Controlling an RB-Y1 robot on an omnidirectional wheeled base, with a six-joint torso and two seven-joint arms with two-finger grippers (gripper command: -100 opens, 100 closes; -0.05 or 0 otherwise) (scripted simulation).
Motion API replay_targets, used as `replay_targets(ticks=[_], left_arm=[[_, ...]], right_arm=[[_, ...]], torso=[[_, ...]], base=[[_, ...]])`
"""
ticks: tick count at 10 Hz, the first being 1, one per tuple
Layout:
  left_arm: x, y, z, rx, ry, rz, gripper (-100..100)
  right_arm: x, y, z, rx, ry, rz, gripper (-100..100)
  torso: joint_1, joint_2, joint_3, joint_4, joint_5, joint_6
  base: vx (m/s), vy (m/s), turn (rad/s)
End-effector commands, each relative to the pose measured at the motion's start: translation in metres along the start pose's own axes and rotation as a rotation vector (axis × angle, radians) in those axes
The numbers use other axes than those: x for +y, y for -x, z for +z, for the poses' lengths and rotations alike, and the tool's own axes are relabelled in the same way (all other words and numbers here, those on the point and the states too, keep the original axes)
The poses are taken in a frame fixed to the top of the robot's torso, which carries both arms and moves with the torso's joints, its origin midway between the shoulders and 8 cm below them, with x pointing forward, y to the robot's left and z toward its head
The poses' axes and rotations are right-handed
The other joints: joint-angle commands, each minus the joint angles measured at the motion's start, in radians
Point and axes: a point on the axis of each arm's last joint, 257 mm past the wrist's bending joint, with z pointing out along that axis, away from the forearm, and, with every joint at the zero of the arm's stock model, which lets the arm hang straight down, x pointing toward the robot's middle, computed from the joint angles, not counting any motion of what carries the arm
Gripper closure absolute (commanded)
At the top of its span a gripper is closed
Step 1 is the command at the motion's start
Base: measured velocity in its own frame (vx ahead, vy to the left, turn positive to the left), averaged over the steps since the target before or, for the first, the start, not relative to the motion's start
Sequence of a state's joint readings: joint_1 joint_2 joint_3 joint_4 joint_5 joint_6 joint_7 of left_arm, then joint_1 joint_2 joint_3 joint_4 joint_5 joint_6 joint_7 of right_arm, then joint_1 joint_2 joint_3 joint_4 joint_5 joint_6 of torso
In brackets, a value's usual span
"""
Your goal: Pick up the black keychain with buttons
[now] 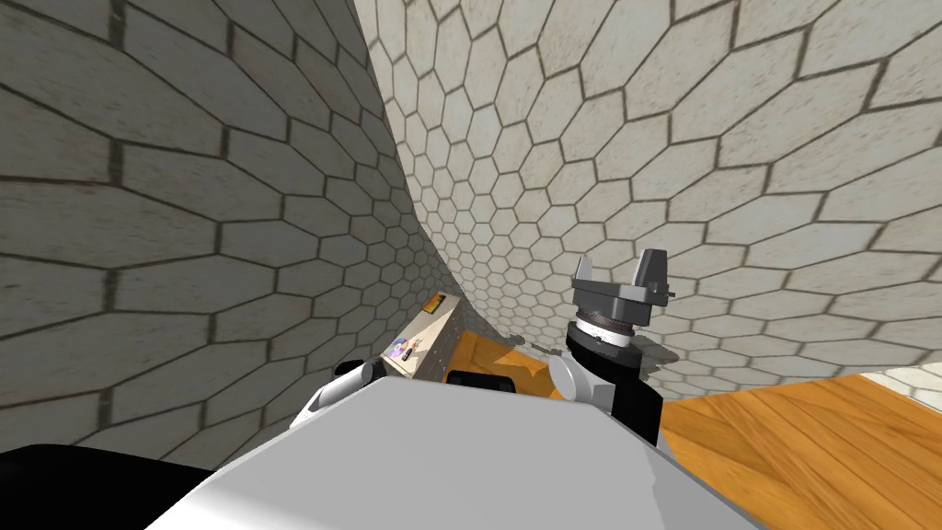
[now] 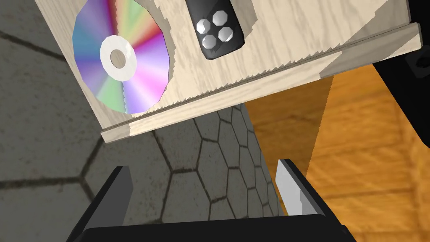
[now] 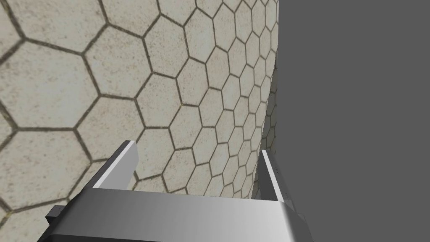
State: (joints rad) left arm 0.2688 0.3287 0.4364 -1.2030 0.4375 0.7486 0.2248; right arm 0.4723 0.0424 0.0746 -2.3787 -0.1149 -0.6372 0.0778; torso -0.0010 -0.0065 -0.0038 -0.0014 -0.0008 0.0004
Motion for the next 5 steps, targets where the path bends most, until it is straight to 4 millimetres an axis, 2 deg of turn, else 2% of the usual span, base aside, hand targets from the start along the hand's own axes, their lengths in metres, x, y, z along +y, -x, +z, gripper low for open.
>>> replay_targets(ticks=[1, 4, 5], left_arm=[[0.007, 0.000, 0.001, -0.009, 0.036, -0.014, -100], [0.026, 0.003, 0.006, -0.038, 0.136, -0.060, -100], [0.032, 0.003, 0.008, -0.048, 0.167, -0.080, -100]], right_arm=[[0.000, 0.000, 0.000, 0.000, 0.000, 0.000, 0], [0.000, 0.000, 0.000, 0.000, 0.000, 0.000, 0], [0.000, 0.000, 0.000, 0.000, 0.000, 0.000, 0]], torso=[[0.000, 0.000, 0.000, 0.000, 0.000, 0.000], [0.000, 0.001, 0.000, 0.000, 0.000, 0.000], [0.001, 0.000, 0.000, 0.000, 0.000, 0.000]], base=[[0.079, -0.029, 0.001], [0.081, -0.022, 0.000], [0.133, -0.028, -0.006]])
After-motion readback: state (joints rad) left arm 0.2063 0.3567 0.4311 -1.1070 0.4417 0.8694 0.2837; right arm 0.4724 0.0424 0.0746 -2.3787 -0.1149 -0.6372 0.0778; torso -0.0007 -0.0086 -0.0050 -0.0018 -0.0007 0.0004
